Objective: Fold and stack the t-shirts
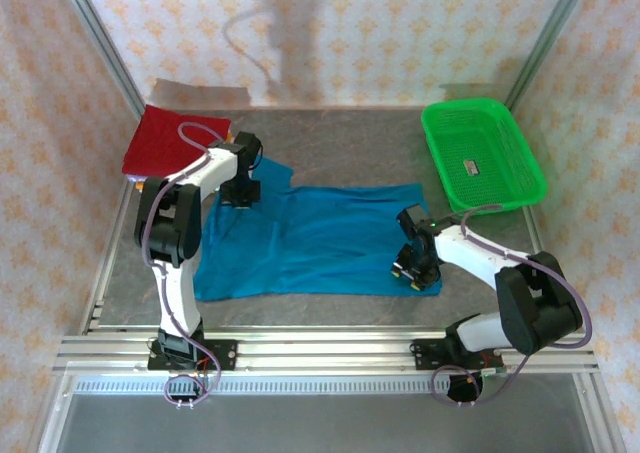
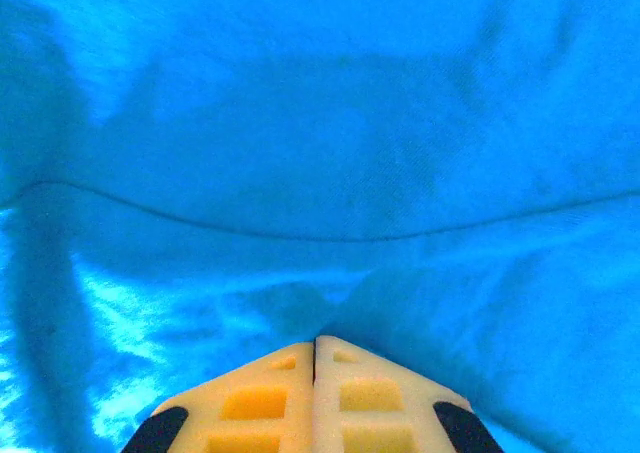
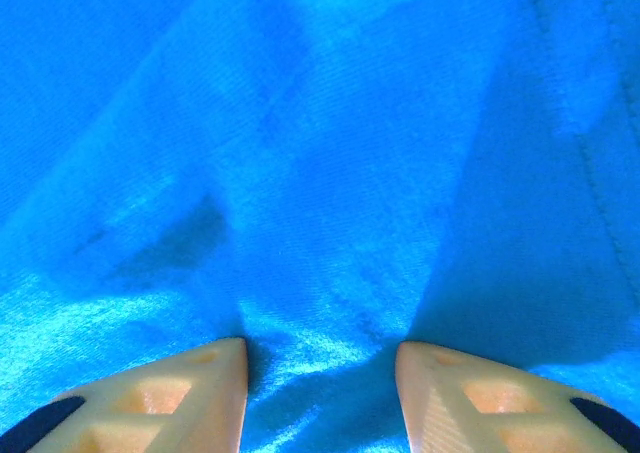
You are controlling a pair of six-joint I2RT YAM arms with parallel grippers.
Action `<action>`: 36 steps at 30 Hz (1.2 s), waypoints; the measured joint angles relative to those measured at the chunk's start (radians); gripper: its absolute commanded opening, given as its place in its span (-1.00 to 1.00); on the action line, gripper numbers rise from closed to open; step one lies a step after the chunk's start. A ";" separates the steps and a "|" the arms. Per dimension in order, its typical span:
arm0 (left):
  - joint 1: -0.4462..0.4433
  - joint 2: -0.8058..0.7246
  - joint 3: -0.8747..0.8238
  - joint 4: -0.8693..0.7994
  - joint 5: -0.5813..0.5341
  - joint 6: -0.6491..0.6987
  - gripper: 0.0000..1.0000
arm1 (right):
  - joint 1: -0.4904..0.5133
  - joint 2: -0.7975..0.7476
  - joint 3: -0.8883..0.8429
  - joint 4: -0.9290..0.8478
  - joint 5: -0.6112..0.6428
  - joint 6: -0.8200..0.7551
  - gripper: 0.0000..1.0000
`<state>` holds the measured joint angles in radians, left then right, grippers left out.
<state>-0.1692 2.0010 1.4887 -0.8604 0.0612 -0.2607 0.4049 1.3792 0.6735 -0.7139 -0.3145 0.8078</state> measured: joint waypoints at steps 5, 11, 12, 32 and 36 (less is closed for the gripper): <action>0.002 -0.058 0.000 0.016 -0.018 -0.003 -1.00 | 0.000 0.000 0.000 0.000 0.000 0.000 -0.11; 0.018 -0.061 -0.003 0.017 -0.011 -0.003 -0.90 | 0.000 0.000 0.000 0.000 0.000 0.000 -0.11; 0.022 -0.061 -0.003 0.017 0.007 -0.002 -0.76 | 0.000 0.000 0.000 0.000 0.000 0.000 -0.11; 0.025 0.040 -0.013 0.042 0.139 0.010 -0.37 | 0.000 0.000 0.000 0.000 0.000 0.000 -0.11; 0.025 0.041 -0.021 0.045 0.134 0.023 -0.55 | 0.000 0.000 0.000 0.000 0.000 -0.001 -0.11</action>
<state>-0.1440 2.0418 1.4681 -0.8150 0.1951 -0.2375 0.4049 1.3796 0.6739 -0.7143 -0.3145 0.8070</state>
